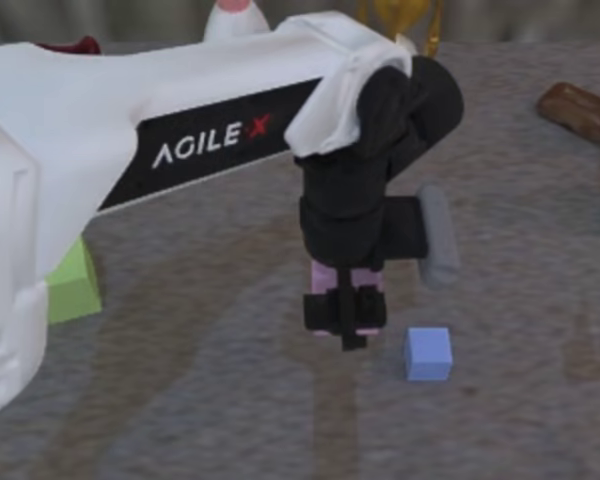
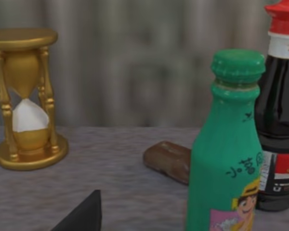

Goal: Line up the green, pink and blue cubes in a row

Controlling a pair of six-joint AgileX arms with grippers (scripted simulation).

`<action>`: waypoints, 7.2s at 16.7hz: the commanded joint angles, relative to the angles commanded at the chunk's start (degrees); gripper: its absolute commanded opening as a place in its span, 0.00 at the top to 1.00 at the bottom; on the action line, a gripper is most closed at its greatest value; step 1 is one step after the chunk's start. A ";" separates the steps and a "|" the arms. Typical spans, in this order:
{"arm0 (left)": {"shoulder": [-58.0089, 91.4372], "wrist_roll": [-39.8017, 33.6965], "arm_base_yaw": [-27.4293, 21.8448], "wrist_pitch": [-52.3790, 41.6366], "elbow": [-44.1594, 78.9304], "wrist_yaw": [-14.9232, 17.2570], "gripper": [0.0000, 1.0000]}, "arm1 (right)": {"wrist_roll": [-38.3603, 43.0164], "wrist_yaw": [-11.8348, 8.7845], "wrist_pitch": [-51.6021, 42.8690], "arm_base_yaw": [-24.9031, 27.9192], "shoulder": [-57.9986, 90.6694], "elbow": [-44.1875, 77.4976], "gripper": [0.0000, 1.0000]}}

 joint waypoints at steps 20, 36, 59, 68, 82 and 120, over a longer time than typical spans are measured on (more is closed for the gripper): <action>4.23 -0.33 -0.49 13.38 -9.13 0.02 0.40 | 0.00 0.00 0.00 0.00 0.00 0.00 0.00; 3.90 -0.33 -0.27 12.38 -8.21 -0.01 0.00 | 0.00 0.00 0.00 0.00 0.00 0.00 0.00; -8.12 18.84 33.98 3.91 -13.30 -0.59 0.00 | 0.00 0.00 0.00 0.00 0.00 0.00 0.00; -11.03 24.40 41.72 5.77 -17.35 -0.69 0.00 | 0.00 0.00 0.00 0.00 0.00 0.00 0.00; -3.81 24.71 42.01 24.31 -28.47 -0.64 0.00 | 0.00 0.00 0.00 0.00 0.00 0.00 0.00; -10.58 24.31 42.52 9.28 -20.29 -0.45 1.00 | 0.00 0.00 0.00 0.00 0.00 0.00 0.00</action>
